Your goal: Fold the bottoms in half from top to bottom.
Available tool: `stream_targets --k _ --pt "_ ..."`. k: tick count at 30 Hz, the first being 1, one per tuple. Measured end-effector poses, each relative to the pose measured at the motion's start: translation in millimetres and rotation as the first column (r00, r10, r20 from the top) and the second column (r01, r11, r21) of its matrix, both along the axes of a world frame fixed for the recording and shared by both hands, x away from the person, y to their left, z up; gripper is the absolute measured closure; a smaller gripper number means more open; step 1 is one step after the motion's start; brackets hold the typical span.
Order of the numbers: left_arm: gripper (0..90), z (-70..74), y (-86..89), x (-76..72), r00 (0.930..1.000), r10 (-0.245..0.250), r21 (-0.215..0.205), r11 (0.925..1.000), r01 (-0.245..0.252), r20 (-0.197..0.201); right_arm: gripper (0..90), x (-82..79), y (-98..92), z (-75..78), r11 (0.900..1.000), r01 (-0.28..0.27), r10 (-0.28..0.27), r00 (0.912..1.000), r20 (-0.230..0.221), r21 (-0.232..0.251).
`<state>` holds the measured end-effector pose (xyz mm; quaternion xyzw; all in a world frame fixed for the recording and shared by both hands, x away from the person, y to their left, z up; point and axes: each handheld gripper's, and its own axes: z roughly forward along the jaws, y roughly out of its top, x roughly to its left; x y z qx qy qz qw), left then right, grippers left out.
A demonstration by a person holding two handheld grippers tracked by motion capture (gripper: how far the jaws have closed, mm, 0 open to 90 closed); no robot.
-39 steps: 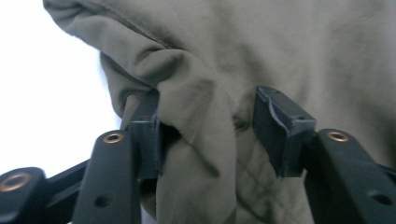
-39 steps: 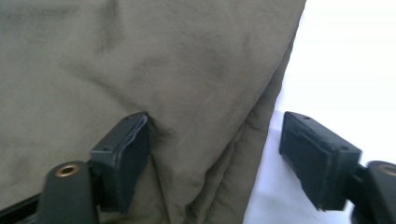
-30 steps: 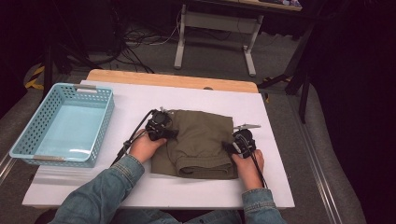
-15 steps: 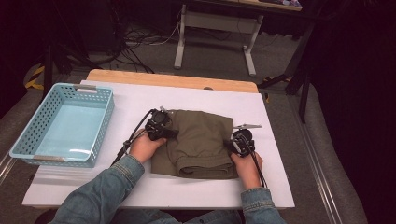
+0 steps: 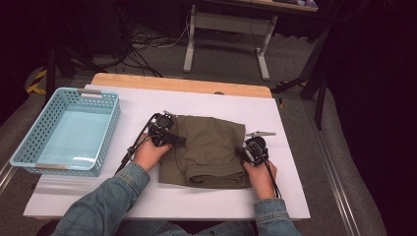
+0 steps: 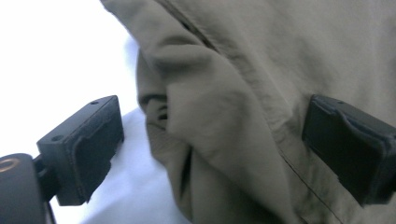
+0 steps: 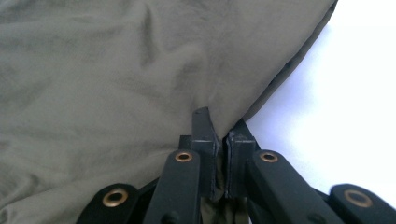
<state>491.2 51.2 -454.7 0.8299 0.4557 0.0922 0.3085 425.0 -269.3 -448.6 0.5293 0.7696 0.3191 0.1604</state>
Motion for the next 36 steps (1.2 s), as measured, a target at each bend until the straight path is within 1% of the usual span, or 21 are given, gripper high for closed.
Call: stream_targets --k 1,6,7,9,11,13,17,23,26,28,31,32,33,35,36 --pt "6.7 -0.6 -1.2 -0.1 0.9999 -0.007 0.007 1.0000 0.007 0.012 85.6 -0.1 0.3 0.0 1.000 -0.001 0.001 1.0000 0.001 -0.003" --pt "4.8 -2.4 -4.9 -1.9 0.9998 -0.003 0.026 0.9997 0.003 0.020 85.5 -1.1 0.6 -0.5 1.000 -0.004 0.004 0.9999 0.012 -0.008" --pt "4.7 -3.1 -6.4 -2.5 0.9995 -0.006 0.040 0.9992 0.005 0.029 85.5 -1.1 0.3 -0.6 1.000 -0.004 0.004 0.9999 0.012 -0.006" --pt "4.5 -3.5 -7.7 -3.5 0.9994 -0.001 0.049 0.9988 0.000 0.033 85.6 -1.1 0.4 -0.6 1.000 -0.005 0.005 0.9999 0.013 -0.007" --pt "4.0 -4.4 -9.5 -4.3 0.9989 -0.002 0.065 0.9979 -0.001 0.048 85.5 -1.1 0.6 -0.6 1.000 -0.005 0.005 0.9999 0.013 -0.009" --pt "3.1 -5.1 -10.7 -5.1 0.9986 0.009 0.063 0.9980 -0.012 0.052 85.5 -1.2 0.6 -0.6 1.000 -0.005 0.005 0.9999 0.013 -0.009" --pt "2.7 -6.1 -11.5 -5.7 0.9982 0.012 0.059 0.9981 -0.016 0.058 85.5 -1.7 0.8 -0.9 1.000 -0.006 0.006 0.9998 0.019 -0.011" --pt "7.4 -5.9 -12.7 -8.3 0.9976 0.013 0.046 0.9988 -0.016 0.067 85.4 -1.3 1.0 -0.8 1.000 -0.009 0.009 0.9997 0.021 -0.015" --pt "14.2 -4.5 -14.5 -11.2 0.9970 0.007 0.038 0.9992 -0.010 0.078 85.4 -1.3 1.3 -0.6 1.000 -0.009 0.009 0.9997 0.021 -0.019" --pt "19.7 -3.6 -15.5 -12.7 0.9970 0.008 0.036 0.9993 -0.011 0.078 85.4 -1.2 1.5 -0.5 1.000 -0.008 0.008 0.9998 0.020 -0.018" --pt "28.8 -2.0 -18.1 -15.4 0.9961 0.006 0.033 0.9994 -0.009 0.088 85.4 -1.3 1.7 -0.4 1.000 -0.006 0.006 0.9998 0.017 -0.018" --pt "33.7 -1.4 -20.1 -18.3 0.9954 -0.011 0.017 0.9998 0.009 0.095 85.4 -1.2 1.6 -0.5 1.000 -0.009 0.009 0.9997 0.021 -0.020" --pt "46.2 -1.0 -22.1 -20.0 0.9945 -0.016 0.024 0.9996 0.013 0.103 85.4 -1.3 1.7 -0.5 1.000 -0.009 0.010 0.9997 0.021 -0.020" --pt "51.6 -0.3 -26.7 -22.5 0.9933 -0.011 0.040 0.9992 0.006 0.115 85.4 -1.4 1.8 -0.5 1.000 -0.010 0.010 0.9997 0.022 -0.022" --pt "56.5 0.1 -29.0 -24.3 0.9923 -0.021 0.047 0.9988 0.016 0.122 85.5 -1.4 1.8 -0.4 1.000 -0.010 0.011 0.9997 0.022 -0.023"
